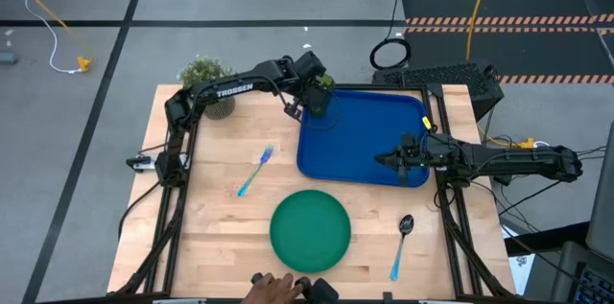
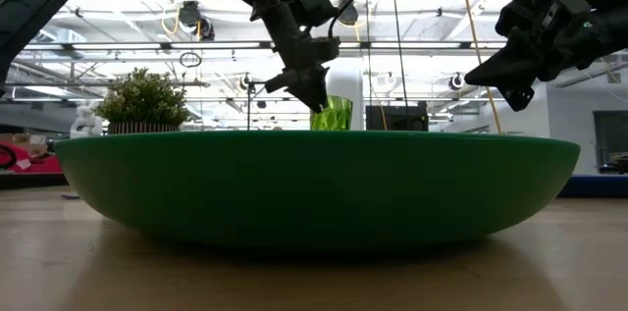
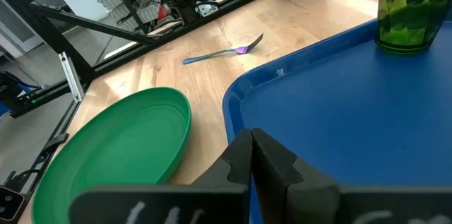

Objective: Pick and place plate/cup/fork/spoon on tray
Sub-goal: Put the green cup on the blue serving tray

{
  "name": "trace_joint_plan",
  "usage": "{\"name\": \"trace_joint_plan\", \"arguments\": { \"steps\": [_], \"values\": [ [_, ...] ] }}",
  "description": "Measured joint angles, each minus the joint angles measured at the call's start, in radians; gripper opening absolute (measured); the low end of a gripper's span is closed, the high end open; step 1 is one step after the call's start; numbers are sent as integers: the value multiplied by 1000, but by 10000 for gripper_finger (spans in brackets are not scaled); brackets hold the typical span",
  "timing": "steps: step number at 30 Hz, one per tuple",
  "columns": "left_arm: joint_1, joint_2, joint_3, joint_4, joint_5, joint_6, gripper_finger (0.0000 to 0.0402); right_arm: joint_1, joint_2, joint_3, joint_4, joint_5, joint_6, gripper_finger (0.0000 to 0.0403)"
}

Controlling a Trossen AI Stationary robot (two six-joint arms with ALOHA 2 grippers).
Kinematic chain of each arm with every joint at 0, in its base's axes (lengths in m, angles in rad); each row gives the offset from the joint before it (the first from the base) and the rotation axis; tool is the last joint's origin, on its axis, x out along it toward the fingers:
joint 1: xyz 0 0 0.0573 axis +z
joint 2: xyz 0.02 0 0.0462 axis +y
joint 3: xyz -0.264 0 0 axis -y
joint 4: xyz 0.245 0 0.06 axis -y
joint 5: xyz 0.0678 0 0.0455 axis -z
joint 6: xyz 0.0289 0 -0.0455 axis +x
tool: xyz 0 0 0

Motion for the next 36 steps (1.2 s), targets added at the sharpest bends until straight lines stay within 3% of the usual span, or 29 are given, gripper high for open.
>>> {"name": "trace_joint_plan", "arguments": {
  "steps": [15,27,36],
  "values": [
    [-2,0,0,1,-103,-287,129,0,0,0,0,0,0,0],
    [-52,-1,0,33,-99,-398,129,0,0,0,0,0,0,0],
    [-69,-2,0,58,-173,-427,129,0,0,0,0,0,0,0]
  ]
}}
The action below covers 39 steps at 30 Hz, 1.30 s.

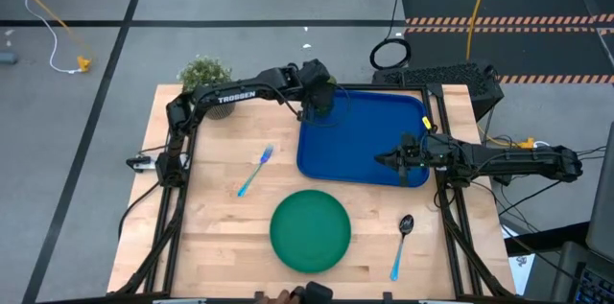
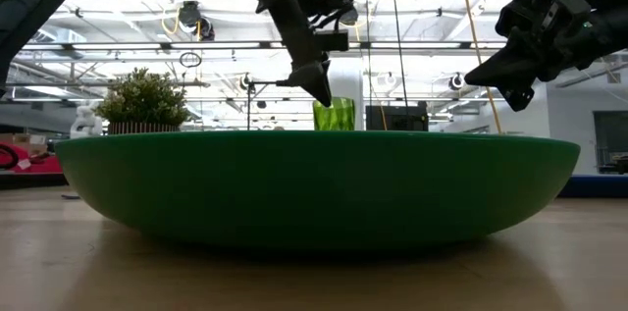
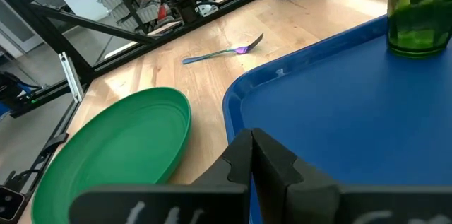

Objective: Pick and place plate/cup/fork/spoon on tray
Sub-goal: Put the green cup on the blue serving tray

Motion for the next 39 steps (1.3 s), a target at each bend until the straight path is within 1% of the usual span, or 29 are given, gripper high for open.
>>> {"name": "trace_joint_plan", "arguments": {
  "steps": [3,8,19,22,25,27,34,37,39],
  "values": [
    [1,0,0,0,-5,-19,129,0,0,0,0,0,0,0],
    [-11,-1,0,-4,-54,-45,129,0,0,0,0,0,0,0],
    [-79,-89,-2,-62,-52,-125,129,0,7,0,0,3,-3,0],
    [-99,-98,0,-94,-4,-174,129,0,9,0,0,3,-3,0],
    [-116,-94,0,-139,111,-210,129,0,11,0,0,2,-3,0],
    [-130,-73,1,-133,156,-224,129,0,11,0,0,2,-3,0],
    [-150,31,0,-109,157,-221,128,0,16,0,0,0,-3,0],
    [-149,85,0,-107,150,-221,114,0,18,0,0,0,-3,0],
    [-148,118,-1,-101,115,-221,97,0,19,0,0,0,-3,0]
  ]
}}
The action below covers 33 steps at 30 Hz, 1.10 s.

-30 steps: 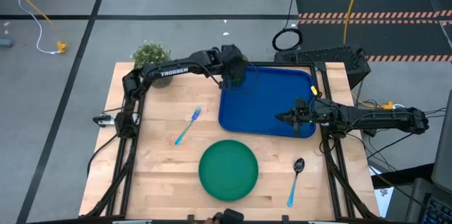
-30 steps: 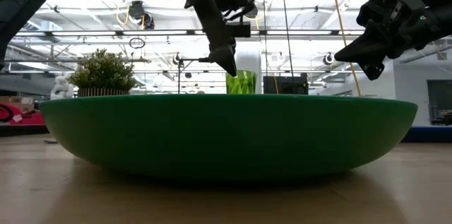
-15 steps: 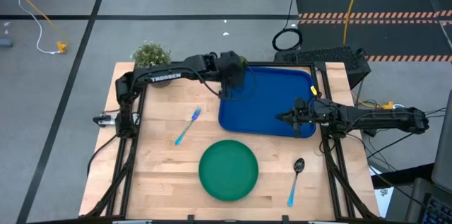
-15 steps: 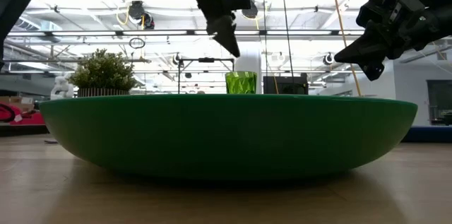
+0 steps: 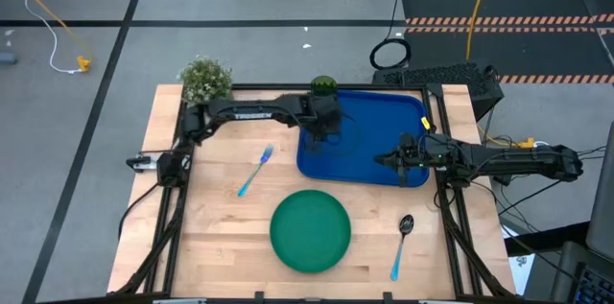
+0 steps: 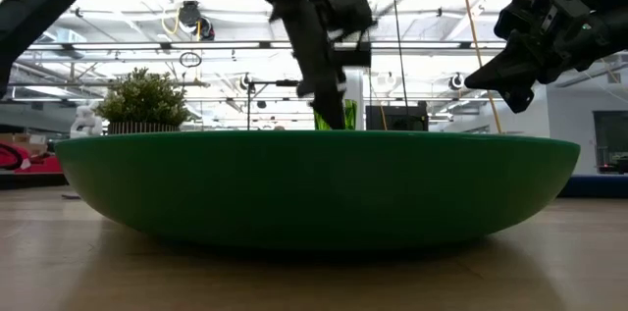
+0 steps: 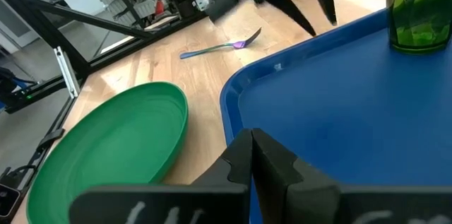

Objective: Pick and place plate/cup/fork/spoon on tray
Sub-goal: Put the green cup on the blue serving tray, then put the green plate on the blue serving tray to the bottom right of the green cup

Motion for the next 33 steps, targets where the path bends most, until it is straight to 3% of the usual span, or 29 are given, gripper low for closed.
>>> {"name": "trace_joint_plan", "arguments": {
  "steps": [4,10,23,33],
  "values": [
    [12,50,1,50,-65,8,56,0,0,0,0,2,0,0],
    [39,85,0,94,-65,13,5,0,1,0,0,3,0,0],
    [67,82,1,121,-94,-15,9,0,1,0,0,4,-4,0],
    [-8,-12,1,-80,-150,-122,6,0,4,0,1,36,-3,0]
  ]
}}
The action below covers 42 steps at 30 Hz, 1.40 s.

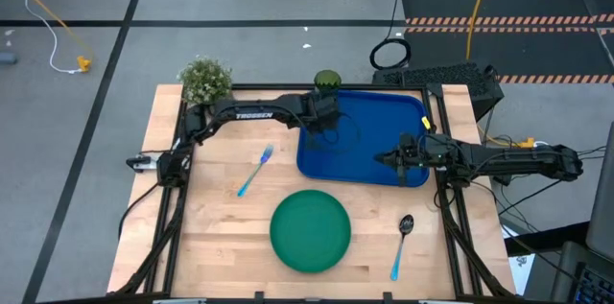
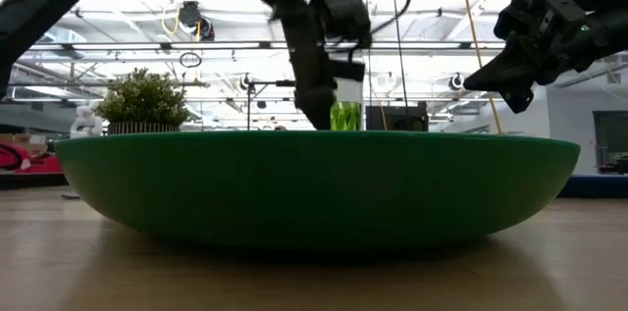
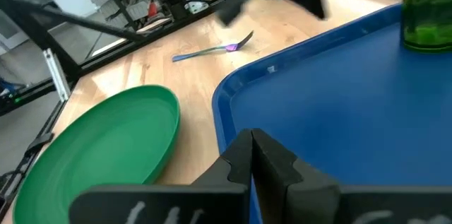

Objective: Pick and place plate/cup/fork/spoon on tray
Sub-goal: Put the green plate on the blue serving tray to the bottom right of the green cup

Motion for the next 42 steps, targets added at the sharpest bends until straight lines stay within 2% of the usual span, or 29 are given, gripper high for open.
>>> {"name": "trace_joint_plan", "arguments": {
  "steps": [4,7,10,14,24,31,36,42],
  "values": [
    [-66,-53,0,-93,-1,-70,10,0,31,0,1,8,18,0],
    [-121,-76,0,-142,0,-111,4,14,98,0,20,-76,26,2],
    [-173,-89,0,-168,0,-150,5,58,193,2,83,-116,59,15],
    [-231,-98,0,-207,0,-202,8,168,333,72,102,-114,74,45],
    [-307,-107,0,-248,-38,-289,8,558,714,346,113,74,-58,108],
    [-325,-107,-11,-329,-96,-412,7,723,955,521,115,125,-155,118],
    [-335,-155,-128,-285,-104,-431,8,779,1102,622,114,176,-176,118],
    [-347,-353,-404,-153,-97,-520,7,801,1210,700,111,229,-232,127]
  ]
}}
